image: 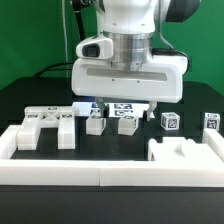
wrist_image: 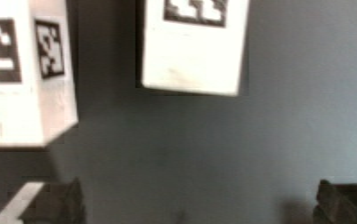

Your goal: Assemble chair

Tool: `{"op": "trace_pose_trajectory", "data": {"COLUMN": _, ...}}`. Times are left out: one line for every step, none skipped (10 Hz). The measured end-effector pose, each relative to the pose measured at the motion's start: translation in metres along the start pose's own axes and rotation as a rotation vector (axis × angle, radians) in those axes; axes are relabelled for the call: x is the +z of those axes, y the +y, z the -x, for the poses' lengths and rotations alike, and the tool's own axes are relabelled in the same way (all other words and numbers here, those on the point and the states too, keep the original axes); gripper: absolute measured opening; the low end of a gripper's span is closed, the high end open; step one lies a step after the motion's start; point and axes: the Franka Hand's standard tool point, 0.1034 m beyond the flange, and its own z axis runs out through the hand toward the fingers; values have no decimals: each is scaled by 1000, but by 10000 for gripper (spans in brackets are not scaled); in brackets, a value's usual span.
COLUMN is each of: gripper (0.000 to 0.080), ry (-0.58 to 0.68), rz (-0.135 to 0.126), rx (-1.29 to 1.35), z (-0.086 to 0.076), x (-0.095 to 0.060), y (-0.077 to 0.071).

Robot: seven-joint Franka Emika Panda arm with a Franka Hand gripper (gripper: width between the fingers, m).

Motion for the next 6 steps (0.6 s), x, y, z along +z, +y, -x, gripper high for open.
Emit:
{"op": "trace_pose_trajectory", "data": {"gripper": 648, "ry": -29, "rz": 1, "rx": -3, "z": 1, "x": -1, "y": -3}}
{"op": "trace_pose_trajectory", "data": {"gripper": 648, "ry": -21, "rz": 0, "rx": -4, "z": -2, "x": -2, "y": -4}}
{"op": "trace_pose_trajectory", "data": {"gripper": 648, "ry": -41, "rz": 1, "rx": -5, "z": 1, "x": -1, "y": -3}}
{"op": "trace_pose_trajectory", "data": {"gripper": 648, "ry": -143, "rz": 7, "rx": -6, "z": 8, "x": -1, "y": -1}}
{"op": "trace_pose_trajectory", "data": {"gripper": 648, "ry": -202, "rz": 8, "rx": -23, "z": 4, "x": 0, "y": 3}}
{"op": "trace_pose_trajectory", "data": {"gripper": 648, "ry": -242, "rz": 9, "rx": -28, "z": 6, "x": 3, "y": 8}}
